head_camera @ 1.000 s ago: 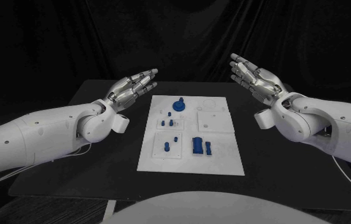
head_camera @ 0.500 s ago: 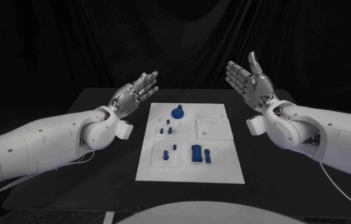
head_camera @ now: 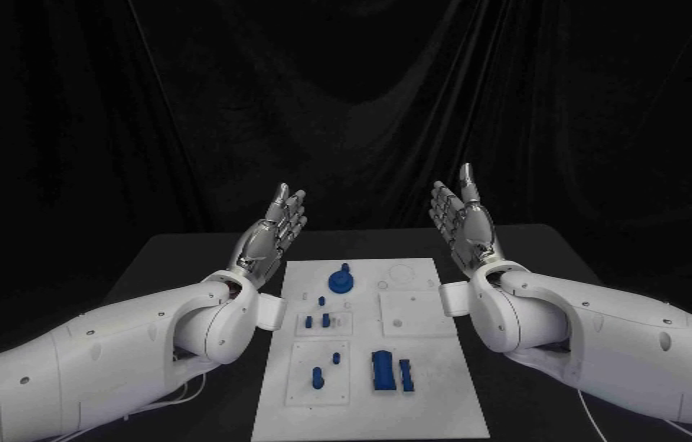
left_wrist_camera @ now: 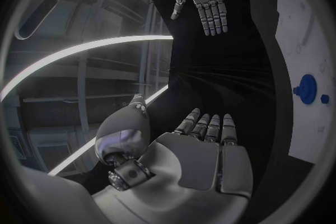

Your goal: Assemble the parts on the task board

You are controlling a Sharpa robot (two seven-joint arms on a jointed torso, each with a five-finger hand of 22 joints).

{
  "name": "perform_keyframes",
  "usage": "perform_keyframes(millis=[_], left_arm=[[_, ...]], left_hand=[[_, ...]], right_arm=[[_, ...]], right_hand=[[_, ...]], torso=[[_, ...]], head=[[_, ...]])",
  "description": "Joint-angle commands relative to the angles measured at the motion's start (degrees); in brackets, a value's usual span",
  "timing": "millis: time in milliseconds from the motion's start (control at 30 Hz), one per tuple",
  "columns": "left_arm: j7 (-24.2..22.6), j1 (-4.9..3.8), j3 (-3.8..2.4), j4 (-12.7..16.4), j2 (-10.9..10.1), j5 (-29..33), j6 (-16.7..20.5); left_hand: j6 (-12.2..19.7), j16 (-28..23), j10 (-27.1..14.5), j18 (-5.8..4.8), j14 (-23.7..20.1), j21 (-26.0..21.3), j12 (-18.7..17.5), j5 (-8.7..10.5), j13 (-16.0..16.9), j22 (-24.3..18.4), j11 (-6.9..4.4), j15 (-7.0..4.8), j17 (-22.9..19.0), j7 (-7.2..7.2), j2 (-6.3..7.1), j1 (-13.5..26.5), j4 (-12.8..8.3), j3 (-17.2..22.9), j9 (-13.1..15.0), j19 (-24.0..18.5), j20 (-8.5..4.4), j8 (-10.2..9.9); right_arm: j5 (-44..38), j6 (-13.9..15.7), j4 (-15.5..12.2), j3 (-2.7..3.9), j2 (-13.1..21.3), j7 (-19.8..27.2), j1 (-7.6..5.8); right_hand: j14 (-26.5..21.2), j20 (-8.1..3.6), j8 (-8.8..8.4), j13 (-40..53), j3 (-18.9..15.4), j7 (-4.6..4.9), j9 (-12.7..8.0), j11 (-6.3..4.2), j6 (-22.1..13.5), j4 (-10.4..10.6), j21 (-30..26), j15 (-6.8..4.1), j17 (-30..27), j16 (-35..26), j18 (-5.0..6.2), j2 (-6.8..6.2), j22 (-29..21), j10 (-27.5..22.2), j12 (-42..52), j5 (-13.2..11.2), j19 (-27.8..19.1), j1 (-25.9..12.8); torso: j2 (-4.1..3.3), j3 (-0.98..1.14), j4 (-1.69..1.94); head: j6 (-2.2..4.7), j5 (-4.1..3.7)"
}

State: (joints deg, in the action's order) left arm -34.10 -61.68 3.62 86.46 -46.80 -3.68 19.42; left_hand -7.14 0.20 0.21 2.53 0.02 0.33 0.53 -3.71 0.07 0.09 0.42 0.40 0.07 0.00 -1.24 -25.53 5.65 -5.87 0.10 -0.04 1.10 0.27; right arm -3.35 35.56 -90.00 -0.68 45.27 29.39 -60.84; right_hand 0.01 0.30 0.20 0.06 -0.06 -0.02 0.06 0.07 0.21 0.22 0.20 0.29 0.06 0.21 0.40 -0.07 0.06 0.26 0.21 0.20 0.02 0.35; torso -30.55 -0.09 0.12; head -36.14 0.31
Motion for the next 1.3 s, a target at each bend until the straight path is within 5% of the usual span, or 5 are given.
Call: perform_keyframes(millis=[33,367,833,933,1300], left_arm=[[2.44,0.52,-1.06,1.32,0.74,2.42,14.31],[4.22,1.47,-3.50,3.39,2.05,3.63,24.23],[4.30,1.52,-3.62,3.49,2.11,3.68,24.70],[4.30,1.52,-3.62,3.49,2.11,3.68,24.70],[4.30,1.52,-3.62,3.49,2.11,3.68,24.70]], left_hand=[[2.21,-0.20,-0.21,-2.53,-0.02,-0.33,-0.53,3.71,-0.07,-0.09,-0.42,-0.40,-0.07,0.00,1.24,8.13,-5.65,5.87,-0.10,0.04,-1.10,-0.27],[7.14,-0.20,-0.21,-2.53,-0.02,-0.33,-0.53,3.71,-0.07,-0.09,-0.42,-0.40,-0.07,0.00,1.24,13.96,-5.65,5.87,-0.10,0.04,-1.10,-0.27],[7.14,-0.20,-0.21,-2.53,-0.02,-0.33,-0.53,3.71,-0.07,-0.09,-0.42,-0.40,-0.07,0.00,1.24,19.10,-5.65,5.87,-0.10,0.04,-1.10,-0.27],[7.14,-0.20,-0.21,-2.53,-0.02,-0.33,-0.53,3.71,-0.07,-0.09,-0.42,-0.40,-0.07,0.00,1.24,25.53,-5.65,5.87,-0.10,0.04,-1.10,-0.27],[7.14,-0.20,-0.21,-2.53,-0.02,-0.33,-0.53,3.71,-0.07,-0.09,-0.42,-0.40,-0.07,0.00,1.24,25.53,-5.65,5.87,-0.10,0.04,-1.10,-0.27]], right_arm=[[3.20,8.15,0.04,0.52,-0.44,0.39,0.55],[3.35,8.56,0.04,0.68,-0.58,0.41,0.68],[3.35,8.56,0.04,0.68,-0.58,0.41,0.68],[3.35,8.56,0.04,0.68,-0.58,0.41,0.68],[3.35,8.56,0.04,0.68,-0.58,0.41,0.68]], right_hand=[[-0.01,-0.30,-0.20,-0.06,0.06,0.02,-0.06,-0.07,-0.21,-0.22,-0.20,-0.29,-0.06,-0.21,-0.40,0.07,-0.06,-0.26,-0.21,-0.20,-0.02,-0.35],[-0.01,-0.30,-0.20,-0.06,0.06,0.02,-0.06,-0.07,-0.21,-0.22,-0.20,-0.29,-0.06,-0.21,-0.40,0.07,-0.06,-0.26,-0.21,-0.20,-0.02,-0.35],[-0.01,-0.30,-0.20,-0.06,0.06,0.02,-0.06,-0.07,-0.21,-0.22,-0.20,-0.29,-0.06,-0.21,-0.40,0.07,-0.06,-0.26,-0.21,-0.20,-0.02,-0.35],[-0.01,-0.30,-0.20,-0.06,0.06,0.02,-0.06,-0.07,-0.21,-0.22,-0.20,-0.29,-0.06,-0.21,-0.40,0.07,-0.06,-0.26,-0.21,-0.20,-0.02,-0.35],[-0.01,-0.30,-0.20,-0.06,0.06,0.02,-0.06,-0.07,-0.21,-0.22,-0.20,-0.29,-0.06,-0.21,-0.40,0.07,-0.06,-0.26,-0.21,-0.20,-0.02,-0.35]], torso=[[-0.57,0.08,-0.11],[-0.63,0.09,-0.12],[-0.63,0.09,-0.12],[-0.63,0.09,-0.12],[-0.63,0.09,-0.12]], head=[[1.46,-0.26],[1.76,-0.31],[1.76,-0.31],[1.76,-0.31],[1.76,-0.31]])
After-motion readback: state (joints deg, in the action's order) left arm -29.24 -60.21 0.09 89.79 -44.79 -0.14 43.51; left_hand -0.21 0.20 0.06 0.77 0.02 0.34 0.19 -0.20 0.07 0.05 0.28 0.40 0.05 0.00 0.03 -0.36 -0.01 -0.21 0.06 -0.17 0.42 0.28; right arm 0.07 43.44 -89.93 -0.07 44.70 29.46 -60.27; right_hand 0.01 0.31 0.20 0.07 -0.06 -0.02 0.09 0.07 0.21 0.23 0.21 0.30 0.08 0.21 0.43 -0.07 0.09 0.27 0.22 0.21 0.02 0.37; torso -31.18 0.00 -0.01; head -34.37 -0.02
